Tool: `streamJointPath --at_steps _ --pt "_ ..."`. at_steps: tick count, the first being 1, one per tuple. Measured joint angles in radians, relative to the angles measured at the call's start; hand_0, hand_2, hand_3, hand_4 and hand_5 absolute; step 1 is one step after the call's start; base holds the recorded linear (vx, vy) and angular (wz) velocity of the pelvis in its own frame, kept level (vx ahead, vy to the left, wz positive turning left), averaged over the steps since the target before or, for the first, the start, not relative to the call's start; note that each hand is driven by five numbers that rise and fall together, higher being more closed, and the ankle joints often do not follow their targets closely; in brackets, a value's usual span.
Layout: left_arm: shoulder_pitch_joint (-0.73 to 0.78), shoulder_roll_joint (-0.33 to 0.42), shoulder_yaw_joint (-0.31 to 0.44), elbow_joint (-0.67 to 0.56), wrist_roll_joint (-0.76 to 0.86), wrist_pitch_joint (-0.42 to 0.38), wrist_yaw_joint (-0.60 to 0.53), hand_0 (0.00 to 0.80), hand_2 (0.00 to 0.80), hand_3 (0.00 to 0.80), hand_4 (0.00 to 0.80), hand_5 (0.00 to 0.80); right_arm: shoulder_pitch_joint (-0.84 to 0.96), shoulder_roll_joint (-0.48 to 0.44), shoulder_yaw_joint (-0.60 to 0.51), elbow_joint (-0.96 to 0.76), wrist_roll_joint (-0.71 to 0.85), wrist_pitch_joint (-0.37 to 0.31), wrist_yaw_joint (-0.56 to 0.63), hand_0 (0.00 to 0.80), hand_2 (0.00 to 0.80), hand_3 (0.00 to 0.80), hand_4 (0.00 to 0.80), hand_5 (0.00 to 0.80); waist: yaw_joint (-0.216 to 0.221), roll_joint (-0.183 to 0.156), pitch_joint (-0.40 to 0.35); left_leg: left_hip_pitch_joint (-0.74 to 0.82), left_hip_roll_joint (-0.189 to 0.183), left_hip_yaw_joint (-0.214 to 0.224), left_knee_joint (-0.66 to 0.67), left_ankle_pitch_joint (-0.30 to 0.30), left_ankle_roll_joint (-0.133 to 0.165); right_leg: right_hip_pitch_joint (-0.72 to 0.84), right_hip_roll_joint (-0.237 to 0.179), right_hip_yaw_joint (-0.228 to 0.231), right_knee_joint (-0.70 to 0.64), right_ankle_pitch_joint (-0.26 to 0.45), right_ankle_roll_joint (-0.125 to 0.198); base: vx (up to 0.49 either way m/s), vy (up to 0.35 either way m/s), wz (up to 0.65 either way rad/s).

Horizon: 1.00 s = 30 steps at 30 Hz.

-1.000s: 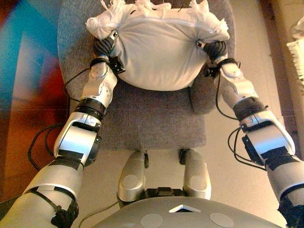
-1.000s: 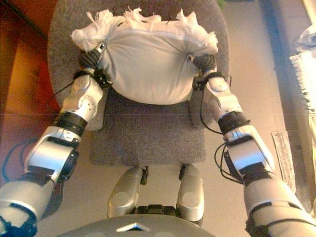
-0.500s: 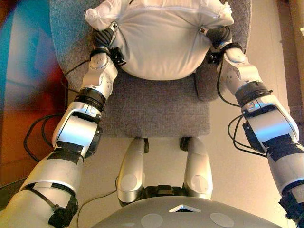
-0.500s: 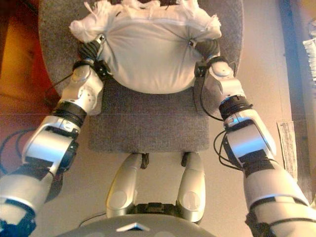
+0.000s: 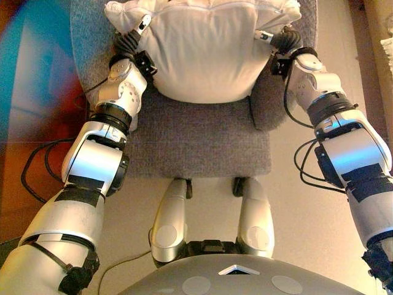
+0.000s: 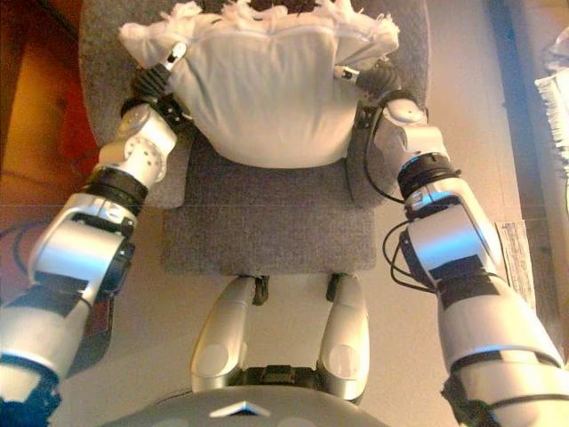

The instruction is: Pick up the cushion and take it to the sofa

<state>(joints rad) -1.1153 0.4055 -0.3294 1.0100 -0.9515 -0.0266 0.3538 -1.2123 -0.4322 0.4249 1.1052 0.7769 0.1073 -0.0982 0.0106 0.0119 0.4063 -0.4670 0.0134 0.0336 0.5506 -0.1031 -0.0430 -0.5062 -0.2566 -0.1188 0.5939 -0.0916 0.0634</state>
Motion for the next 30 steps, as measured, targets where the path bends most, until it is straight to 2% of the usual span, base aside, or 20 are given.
streamJointPath --at_steps 6,11,15,21,24,27,30 --pt "0.004 0.051 0.000 -0.002 0.036 0.000 0.002 0.000 0.000 0.000 0.000 0.000 0.004 -0.035 -0.050 -0.036 0.001 -0.002 -0.059 0.000 0.000 0.000 0.000 0.000 0.001 -0.001 -0.001 0.080 0.005 0.003 -0.057 0.004 0.003 0.083 0.009 -0.007 -0.063 0.010 0.009 0.087 -0.016 -0.03" --pt "0.036 0.094 0.002 -0.017 0.036 0.001 -0.001 0.000 0.000 0.000 0.000 0.000 0.048 -0.107 -0.109 -0.090 0.006 -0.015 -0.068 0.000 0.000 0.000 0.000 0.000 0.002 -0.027 -0.039 0.165 0.006 0.012 -0.171 0.033 0.002 0.171 0.013 -0.035 -0.180 0.047 0.012 0.102 -0.028 -0.03" --pt "0.105 0.129 0.010 -0.111 0.036 0.001 -0.003 0.000 0.000 0.000 0.000 0.000 0.096 -0.154 -0.181 -0.167 0.033 -0.037 -0.097 0.000 0.000 0.000 0.000 0.000 0.002 -0.028 -0.052 0.256 0.005 0.016 -0.274 0.065 0.004 0.278 0.029 -0.056 -0.305 0.089 0.030 0.154 -0.016 0.02" --pt "0.200 0.173 0.096 -0.207 0.074 0.003 -0.009 0.000 0.000 0.000 0.000 0.000 0.167 -0.191 -0.244 -0.288 0.032 -0.044 -0.158 0.000 0.000 0.000 0.000 0.000 0.004 -0.028 -0.067 0.407 0.014 0.019 -0.432 0.099 -0.004 0.466 0.066 -0.085 -0.520 0.141 0.041 0.191 -0.010 0.08" --pt "0.327 0.173 0.127 -0.298 0.076 0.001 -0.033 0.000 0.000 0.000 0.000 0.000 0.295 -0.186 -0.262 -0.403 0.026 -0.058 -0.168 0.000 0.000 0.000 0.000 0.000 0.004 -0.029 -0.138 0.456 0.018 0.020 -0.492 0.104 -0.011 0.525 0.081 -0.086 -0.591 0.145 0.045 0.100 -0.018 0.10" --pt "0.526 0.149 0.189 -0.454 0.146 -0.005 -0.069 0.000 0.000 0.000 0.000 0.000 0.502 -0.149 -0.292 -0.561 -0.022 -0.062 -0.150 0.000 0.000 0.000 0.000 0.000 0.004 -0.032 -0.188 0.528 0.022 0.024 -0.548 0.106 -0.015 0.601 0.093 -0.086 -0.648 0.145 0.045 0.035 -0.029 0.06" --pt "0.733 0.085 0.261 -0.648 0.238 -0.028 -0.087 0.000 0.000 0.000 0.000 0.000 0.761 -0.078 -0.344 -0.716 -0.106 -0.079 -0.078 0.000 0.000 0.000 0.000 0.000 0.005 -0.038 -0.238 0.553 0.024 0.025 -0.589 0.110 -0.021 0.623 0.099 -0.085 -0.682 0.145 0.045 0.013 -0.009 0.00"
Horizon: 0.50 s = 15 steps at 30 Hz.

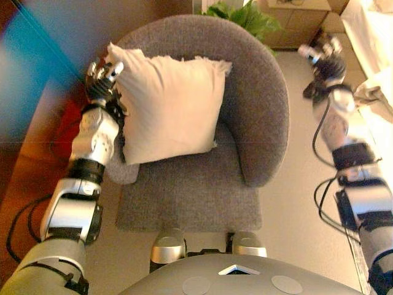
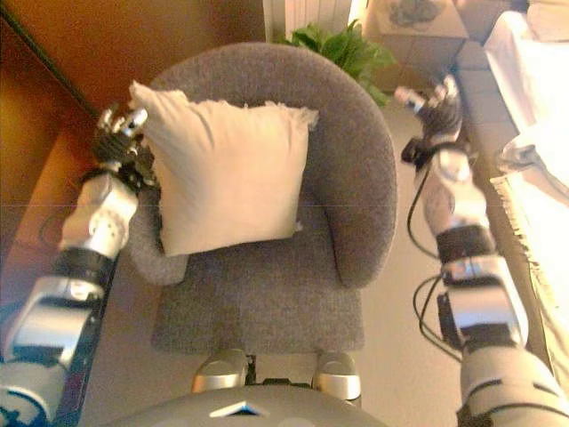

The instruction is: Pick up the cushion and take it to the sofa

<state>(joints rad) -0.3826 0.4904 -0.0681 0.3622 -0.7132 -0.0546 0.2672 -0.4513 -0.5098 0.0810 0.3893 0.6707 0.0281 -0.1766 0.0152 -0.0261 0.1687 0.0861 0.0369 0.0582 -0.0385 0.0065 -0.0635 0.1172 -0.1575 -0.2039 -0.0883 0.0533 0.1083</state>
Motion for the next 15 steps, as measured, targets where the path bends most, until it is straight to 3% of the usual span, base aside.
streamJointPath --at_steps 3,6,15 --pt "0.163 -0.092 0.046 -0.109 0.074 -0.024 -0.016 0.000 0.000 0.000 0.000 0.000 0.207 0.081 -0.005 -0.028 -0.066 -0.004 0.081 0.000 0.000 0.000 0.000 0.000 0.003 0.000 -0.013 0.036 0.001 0.005 -0.023 0.001 -0.001 0.024 0.004 0.003 0.000 -0.002 0.002 0.056 -0.028 -0.03" --pt "0.241 -0.103 0.066 -0.108 0.124 -0.025 -0.045 0.000 0.000 0.000 0.000 0.000 0.322 0.146 -0.004 -0.040 -0.081 -0.002 0.140 0.000 0.000 0.000 0.000 0.000 0.000 0.000 -0.034 0.045 0.004 0.022 -0.031 0.003 -0.003 0.023 0.004 0.007 -0.001 -0.007 0.007 0.036 -0.026 -0.11" --pt "0.279 -0.095 0.072 -0.034 0.189 -0.021 0.014 0.000 0.000 0.000 0.000 0.000 0.394 0.099 0.045 -0.104 -0.112 0.037 0.279 0.000 0.000 0.000 0.000 0.000 -0.001 0.026 -0.103 0.042 0.016 0.042 -0.048 0.020 -0.006 -0.001 0.016 0.031 -0.001 0.008 -0.004 -0.020 0.003 -0.07"
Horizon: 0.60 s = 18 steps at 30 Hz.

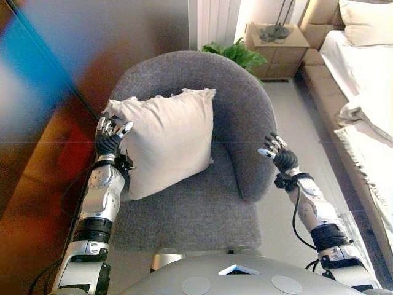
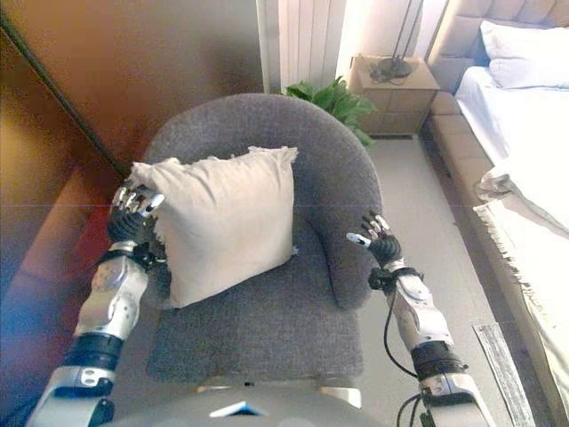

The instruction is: Pick up the cushion and take it to the sofa

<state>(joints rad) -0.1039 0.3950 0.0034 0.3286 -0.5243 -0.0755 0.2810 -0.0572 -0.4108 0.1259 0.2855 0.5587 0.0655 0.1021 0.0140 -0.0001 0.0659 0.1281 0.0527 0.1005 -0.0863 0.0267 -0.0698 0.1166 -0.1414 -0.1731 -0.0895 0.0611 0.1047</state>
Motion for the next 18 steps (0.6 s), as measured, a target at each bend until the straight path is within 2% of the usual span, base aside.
streamJointPath --at_steps 6,9,13,18 --pt "0.011 -0.015 0.001 0.018 0.000 0.001 0.032 0.000 0.000 0.000 0.000 0.000 0.017 -0.007 0.008 -0.053 -0.002 0.012 0.049 0.000 0.000 0.000 0.000 0.000 -0.002 0.003 -0.007 0.002 -0.001 0.004 0.000 0.004 0.000 0.000 0.000 0.003 0.000 0.002 0.001 0.000 0.000 0.00" --pt "0.012 -0.020 0.002 0.018 0.000 0.001 0.032 0.000 0.000 0.000 0.000 0.000 0.020 -0.012 0.016 -0.073 -0.059 0.027 0.100 0.000 0.000 0.000 0.000 0.000 0.000 0.002 -0.008 0.002 -0.001 0.005 0.000 0.004 0.000 -0.001 0.000 0.003 0.000 0.002 0.001 0.000 0.000 0.00" --pt "0.013 -0.022 0.002 0.018 0.000 0.001 0.042 0.000 0.000 0.000 0.000 0.000 0.016 -0.070 0.097 -0.085 -0.150 0.044 0.190 0.000 0.000 0.000 0.000 0.000 0.001 -0.003 -0.011 0.002 0.000 0.005 0.000 0.004 0.000 -0.001 0.000 0.003 0.000 0.002 0.001 0.000 0.000 0.00" --pt "0.014 -0.025 0.001 0.018 0.000 0.001 0.054 0.000 0.000 0.000 0.000 0.000 -0.023 -0.108 0.180 -0.082 -0.219 0.106 0.253 0.000 0.000 0.000 0.000 0.000 0.003 -0.012 -0.017 0.004 0.000 0.005 0.000 0.004 0.000 0.001 0.001 0.002 0.000 0.003 0.000 0.000 0.000 0.00"
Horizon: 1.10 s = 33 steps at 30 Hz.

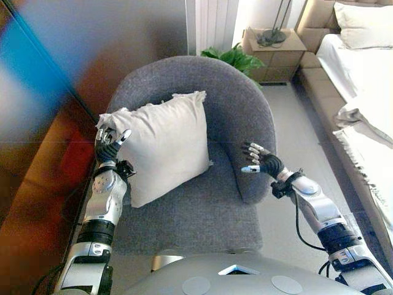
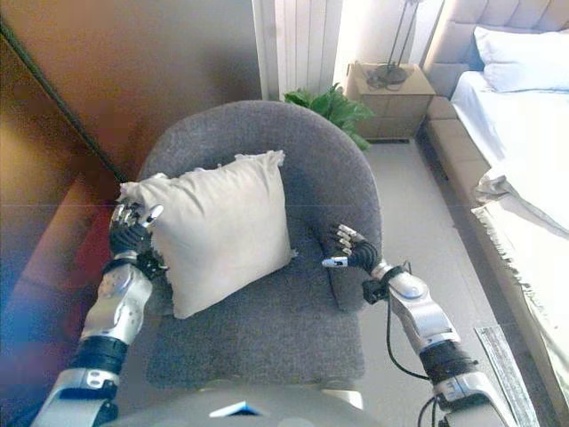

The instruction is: Pick up the cushion and take it to the sofa

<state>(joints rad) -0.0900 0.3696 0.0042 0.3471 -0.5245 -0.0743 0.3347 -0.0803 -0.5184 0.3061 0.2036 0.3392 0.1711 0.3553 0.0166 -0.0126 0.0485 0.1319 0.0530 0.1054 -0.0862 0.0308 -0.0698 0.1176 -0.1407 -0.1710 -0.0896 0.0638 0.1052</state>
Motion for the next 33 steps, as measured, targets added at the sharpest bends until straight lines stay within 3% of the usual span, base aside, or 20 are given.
streamJointPath --at_steps 4,7,15,23,26,33 --pt "-0.002 -0.002 -0.006 0.003 0.000 0.000 -0.005 0.000 0.000 0.000 0.000 0.000 -0.086 0.001 0.105 0.043 -0.008 0.051 0.094 0.000 0.000 0.000 0.000 0.000 0.004 -0.002 -0.001 0.000 0.000 -0.003 0.003 0.000 0.000 0.003 0.000 -0.002 0.000 0.001 0.000 0.004 0.008 0.01" --pt "-0.032 -0.018 -0.031 0.035 0.000 -0.001 -0.016 0.000 0.000 0.000 0.000 0.000 -0.146 0.042 0.145 0.125 0.009 0.074 0.138 0.000 0.000 0.000 0.000 0.000 0.034 -0.001 -0.001 -0.002 -0.001 -0.012 0.007 0.000 0.000 0.006 -0.001 -0.006 0.000 0.001 0.000 0.001 0.036 0.06" --pt "-0.058 -0.038 -0.065 0.076 -0.013 -0.001 -0.021 0.000 0.000 0.000 0.000 0.000 -0.271 0.104 0.222 0.230 0.069 0.076 0.212 0.000 0.000 0.000 0.000 0.000 0.092 -0.003 0.034 -0.029 -0.005 -0.057 0.033 0.001 -0.002 0.012 -0.003 -0.037 0.000 0.000 -0.001 -0.030 -0.002 0.14" --pt "-0.155 -0.037 -0.111 0.076 -0.040 -0.012 -0.020 0.000 0.000 0.000 0.000 0.000 -0.501 0.151 0.286 0.400 0.071 0.055 0.090 0.000 0.000 0.000 0.000 0.000 0.163 -0.029 0.106 -0.133 -0.005 -0.101 0.082 0.010 -0.010 -0.049 0.004 -0.060 0.001 0.015 -0.015 -0.159 -0.037 0.13" --pt "-0.204 -0.037 -0.141 0.076 -0.049 -0.039 -0.014 0.000 0.000 0.000 0.000 0.000 -0.590 0.187 0.296 0.472 0.075 0.026 0.005 0.000 0.000 0.000 0.000 0.000 0.170 -0.035 0.138 -0.181 -0.008 -0.125 0.103 0.013 -0.011 -0.078 0.006 -0.069 0.001 0.023 -0.017 -0.207 0.018 0.16" --pt "-0.336 -0.033 -0.181 0.070 -0.066 -0.103 0.001 0.000 0.000 0.000 0.000 0.000 -0.790 0.233 0.292 0.570 0.107 -0.039 -0.208 0.000 0.000 0.000 0.000 0.000 0.199 -0.022 0.256 -0.332 -0.009 -0.178 0.158 0.030 -0.017 -0.184 0.014 -0.094 0.002 0.055 -0.029 -0.220 0.000 0.12"
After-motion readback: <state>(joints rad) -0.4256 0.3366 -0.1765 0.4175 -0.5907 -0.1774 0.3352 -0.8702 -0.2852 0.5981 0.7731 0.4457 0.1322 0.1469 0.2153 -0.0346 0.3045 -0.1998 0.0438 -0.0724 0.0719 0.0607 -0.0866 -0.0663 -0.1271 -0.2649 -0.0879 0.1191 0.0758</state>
